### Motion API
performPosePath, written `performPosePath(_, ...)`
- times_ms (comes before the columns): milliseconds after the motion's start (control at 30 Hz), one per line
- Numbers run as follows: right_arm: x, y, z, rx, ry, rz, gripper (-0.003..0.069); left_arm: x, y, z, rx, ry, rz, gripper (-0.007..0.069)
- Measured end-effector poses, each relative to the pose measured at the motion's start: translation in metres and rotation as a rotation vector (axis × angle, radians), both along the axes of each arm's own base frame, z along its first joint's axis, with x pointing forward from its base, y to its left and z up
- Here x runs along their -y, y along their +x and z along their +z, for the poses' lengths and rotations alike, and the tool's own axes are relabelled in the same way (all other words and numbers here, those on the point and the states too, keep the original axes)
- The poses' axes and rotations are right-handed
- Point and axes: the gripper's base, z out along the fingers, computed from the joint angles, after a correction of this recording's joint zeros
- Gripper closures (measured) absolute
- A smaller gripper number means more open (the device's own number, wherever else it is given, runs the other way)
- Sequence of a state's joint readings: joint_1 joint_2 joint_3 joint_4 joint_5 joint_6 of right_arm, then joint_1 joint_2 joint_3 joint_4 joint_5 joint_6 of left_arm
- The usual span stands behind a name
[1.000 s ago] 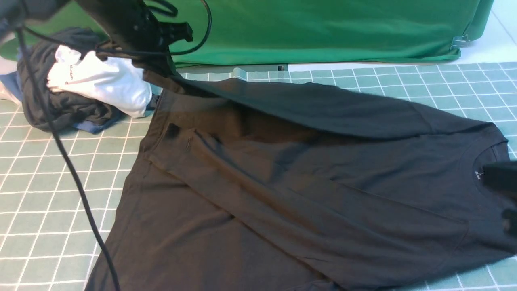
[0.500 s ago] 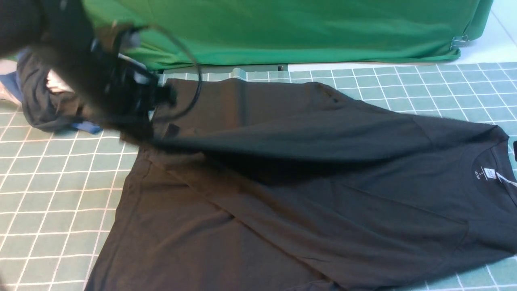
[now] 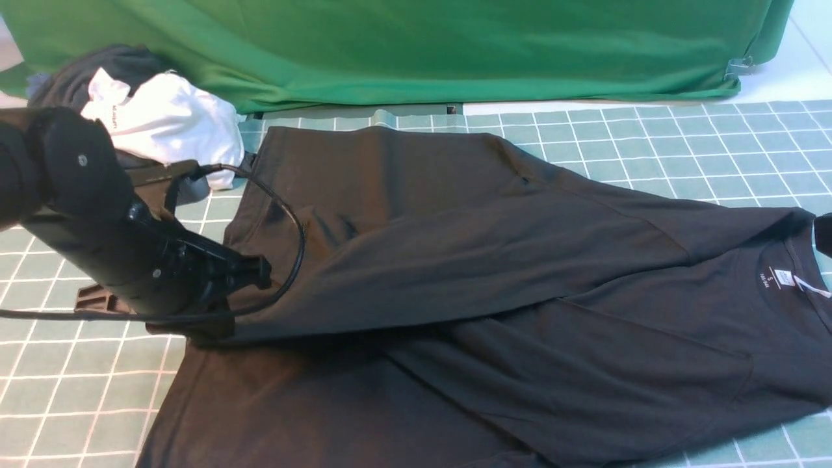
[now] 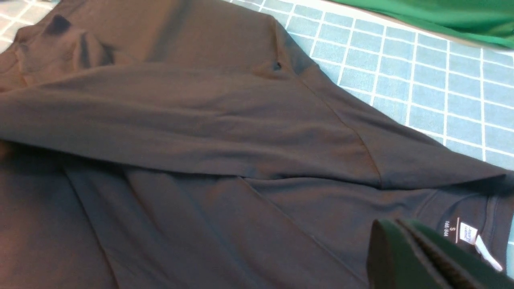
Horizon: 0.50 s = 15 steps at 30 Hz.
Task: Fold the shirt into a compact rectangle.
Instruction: 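Fold the left side of the dark shirt inward over its body with the left gripper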
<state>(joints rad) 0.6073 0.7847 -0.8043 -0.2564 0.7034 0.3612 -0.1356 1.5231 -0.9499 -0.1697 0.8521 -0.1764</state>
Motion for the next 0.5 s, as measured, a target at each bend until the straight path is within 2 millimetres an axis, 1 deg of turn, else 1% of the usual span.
performPosePath(100, 0.0, 0.0, 0.0, 0.001, 0.004, 0.001, 0.0659, 0.0, 0.0, 0.0, 0.0, -0.004, -0.004, 0.0497)
performPosePath(167, 0.0, 0.0, 0.0, 0.0, 0.005, 0.001, 0.0659, 0.001, -0.001, 0.0, -0.005, -0.007, -0.015, 0.0423)
performPosePath(200, 0.0, 0.0, 0.0, 0.0, 0.005, 0.001, 0.0659, 0.001, -0.001, 0.0, -0.006, -0.006, -0.017, 0.0414)
performPosePath(233, 0.0, 0.0, 0.0, 0.0, 0.005, 0.001, 0.0659, 0.001, -0.003, 0.0, -0.025, -0.012, -0.024, 0.0347)
performPosePath(300, 0.0, 0.0, 0.0, 0.0, 0.005, 0.001, 0.0659, 0.002, -0.005, 0.0, -0.05, -0.012, -0.052, 0.0264)
performPosePath(367, 0.0, 0.0, 0.0, 0.0, 0.005, 0.001, 0.0657, 0.002, -0.01, 0.001, -0.082, -0.008, -0.076, 0.0199)
performPosePath(433, 0.0, 0.0, 0.0, 0.0, 0.005, 0.001, 0.0655, 0.001, -0.015, 0.003, -0.112, -0.003, -0.087, 0.0169)
performPosePath(500, 0.0, 0.0, 0.0, 0.0, 0.005, 0.001, 0.0652, 0.0, -0.023, 0.007, -0.135, 0.002, -0.098, 0.0158)
